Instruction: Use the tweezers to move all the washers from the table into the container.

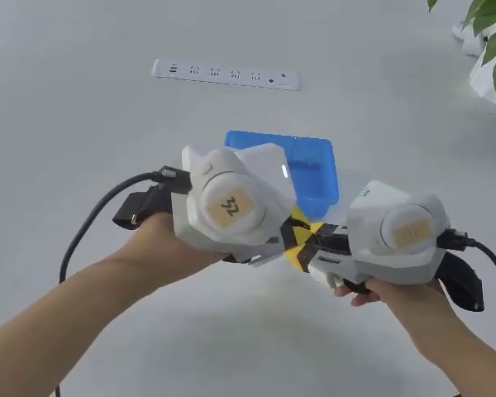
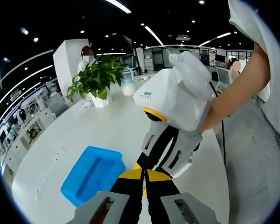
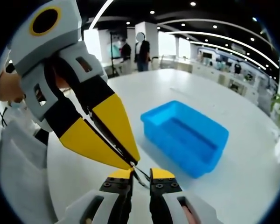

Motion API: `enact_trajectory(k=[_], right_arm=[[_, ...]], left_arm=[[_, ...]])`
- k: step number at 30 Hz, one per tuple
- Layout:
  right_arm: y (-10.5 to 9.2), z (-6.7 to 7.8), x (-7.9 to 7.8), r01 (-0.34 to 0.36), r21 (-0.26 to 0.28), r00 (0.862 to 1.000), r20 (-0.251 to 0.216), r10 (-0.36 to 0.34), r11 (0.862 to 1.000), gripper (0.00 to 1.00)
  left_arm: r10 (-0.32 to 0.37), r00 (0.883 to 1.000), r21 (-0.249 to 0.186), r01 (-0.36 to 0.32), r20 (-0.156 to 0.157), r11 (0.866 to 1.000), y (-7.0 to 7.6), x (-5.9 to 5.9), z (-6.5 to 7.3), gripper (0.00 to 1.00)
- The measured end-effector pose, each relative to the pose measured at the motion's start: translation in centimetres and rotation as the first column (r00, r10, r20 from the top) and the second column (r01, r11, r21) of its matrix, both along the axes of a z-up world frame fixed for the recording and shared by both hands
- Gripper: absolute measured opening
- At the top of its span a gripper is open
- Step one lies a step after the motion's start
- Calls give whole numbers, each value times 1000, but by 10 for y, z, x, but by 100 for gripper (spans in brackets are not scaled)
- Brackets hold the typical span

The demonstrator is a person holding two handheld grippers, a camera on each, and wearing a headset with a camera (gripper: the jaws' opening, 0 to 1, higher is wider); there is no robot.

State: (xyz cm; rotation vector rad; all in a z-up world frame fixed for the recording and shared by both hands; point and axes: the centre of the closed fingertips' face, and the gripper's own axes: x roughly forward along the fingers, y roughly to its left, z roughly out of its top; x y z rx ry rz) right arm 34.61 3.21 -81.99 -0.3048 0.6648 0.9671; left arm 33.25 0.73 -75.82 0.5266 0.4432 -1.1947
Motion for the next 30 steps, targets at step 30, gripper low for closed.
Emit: enact_trajectory(k=[30], right_arm=[[-4, -2, 2, -33, 19, 999, 42, 33, 999, 9]], left_arm=[[-41, 999, 37, 40, 19, 999, -4, 2, 0, 0]])
